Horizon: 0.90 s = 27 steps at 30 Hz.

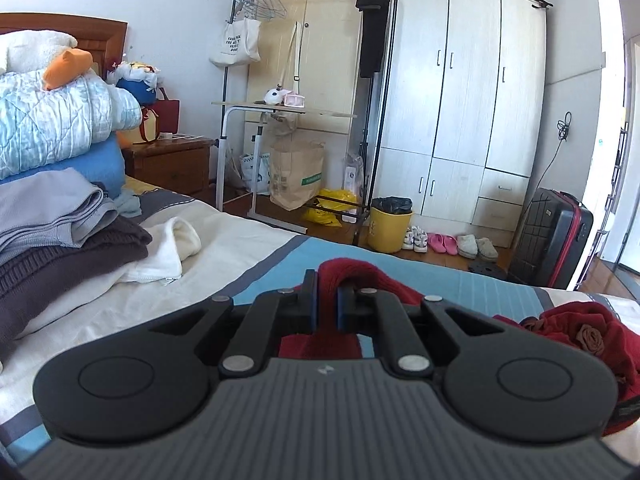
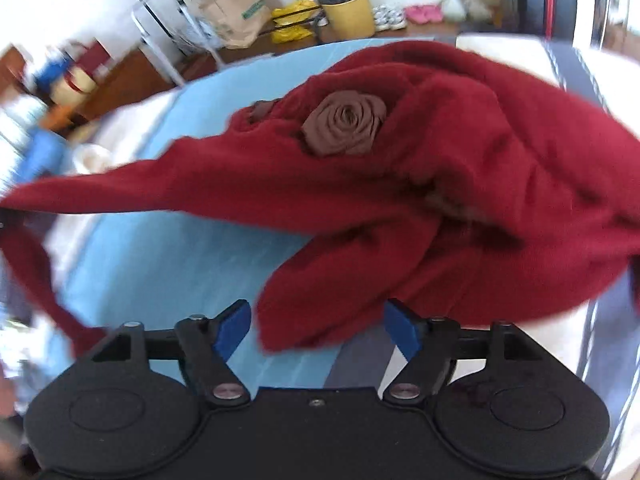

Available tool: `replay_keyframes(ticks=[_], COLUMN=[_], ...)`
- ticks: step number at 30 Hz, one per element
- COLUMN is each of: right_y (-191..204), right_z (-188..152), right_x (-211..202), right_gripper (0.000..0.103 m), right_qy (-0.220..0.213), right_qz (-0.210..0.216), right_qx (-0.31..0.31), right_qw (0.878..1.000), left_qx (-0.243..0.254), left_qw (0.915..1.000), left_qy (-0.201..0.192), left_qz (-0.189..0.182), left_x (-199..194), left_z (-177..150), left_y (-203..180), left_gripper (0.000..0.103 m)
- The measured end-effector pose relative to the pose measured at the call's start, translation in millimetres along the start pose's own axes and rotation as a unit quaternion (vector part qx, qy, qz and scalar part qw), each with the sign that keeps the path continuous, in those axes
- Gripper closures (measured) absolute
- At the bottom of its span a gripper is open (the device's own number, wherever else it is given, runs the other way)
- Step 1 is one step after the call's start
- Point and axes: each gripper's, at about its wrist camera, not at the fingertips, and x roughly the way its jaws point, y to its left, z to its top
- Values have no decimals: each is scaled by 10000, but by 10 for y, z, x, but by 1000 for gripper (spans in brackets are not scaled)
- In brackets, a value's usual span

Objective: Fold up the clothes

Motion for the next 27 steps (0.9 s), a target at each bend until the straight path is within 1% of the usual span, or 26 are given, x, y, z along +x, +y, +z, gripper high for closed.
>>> replay_keyframes(ticks=[2, 4, 5, 6, 8, 9, 10, 11, 12, 13, 14, 15, 16, 17, 18, 19, 20, 22, 24, 26, 27], right_y=[26, 53, 66, 80, 121, 142, 161, 159, 156, 121, 66, 14, -39, -87, -94, -100, -91, -72, -25, 62, 92], right_z=[52, 105, 131, 154, 142, 135, 127, 95, 64, 47, 27, 24, 21, 18, 18, 18, 30, 52, 33, -27, -59], right_x=[141, 283, 353, 419, 448, 463, 474, 443, 411, 357, 278, 207, 135, 65, 6, -53, -108, -219, -350, -485, -512], right_gripper=[23, 13, 3, 0, 0, 2, 6, 19, 34, 45, 73, 87, 87, 89, 89, 89, 89, 89, 90, 90, 90], right_qy=[0, 0, 0, -3, -77, -113, -155, -249, -339, -383, -472, -505, -538, -569, -578, -585, -578, -567, -668, -808, -794], right_qz=[-149, -298, -373, -449, -633, -725, -819, -942, -1059, -1116, -1095, -1098, -1100, -1111, -1215, -1316, -1401, -1561, -1517, -1370, -1242], right_qx=[-93, -186, -233, -282, -435, -512, -584, -618, -653, -696, -643, -541, -439, -340, -280, -224, -219, -213, -385, -695, -759], right_qw=[9998, 9994, 9990, 9986, 9970, 9960, 9948, 9933, 9916, 9906, 9908, 9912, 9915, 9916, 9905, 9893, 9882, 9859, 9854, 9848, 9861], left_qx=[11, 47, 73, 98, 141, 147, 143, 91, 1, -73, -65, 69, 253, 335, 416, 465, 406, 441, 517, 572, 584], left_qw=[10000, 10000, 10000, 9999, 9997, 9997, 9995, 9992, 9988, 9984, 9984, 9988, 9989, 9985, 9981, 9977, 9975, 9974, 9976, 9979, 9980], left_qy=[6, 0, -7, -14, 38, 146, 250, 334, 403, 460, 452, 359, 256, 234, 213, 210, 268, 322, 294, 236, 202], left_qz=[10, -21, -48, -76, -172, -161, -162, -209, -270, -323, -336, -321, -308, -355, -403, -455, -520, -480, -349, -205, -138], left_x=[2, -4, -7, -10, 12, 52, 90, 117, 140, 160, 162, 143, 119, 113, 107, 106, 124, 150, 148, 136, 126], left_z=[-9, -34, -49, -65, -109, -131, -152, -166, -171, -173, -168, -164, -164, -165, -166, -167, -173, -201, -212, -206, -201], left_y=[-1, -17, -29, -41, -55, -54, -51, -38, -15, 5, 10, -14, -59, -99, -139, -172, -176, -203, -218, -218, -215], left_gripper=[95, 95, 95, 95, 95, 95, 95, 95, 95, 95, 95, 95, 94, 94, 94, 94, 94, 94, 94, 94, 94])
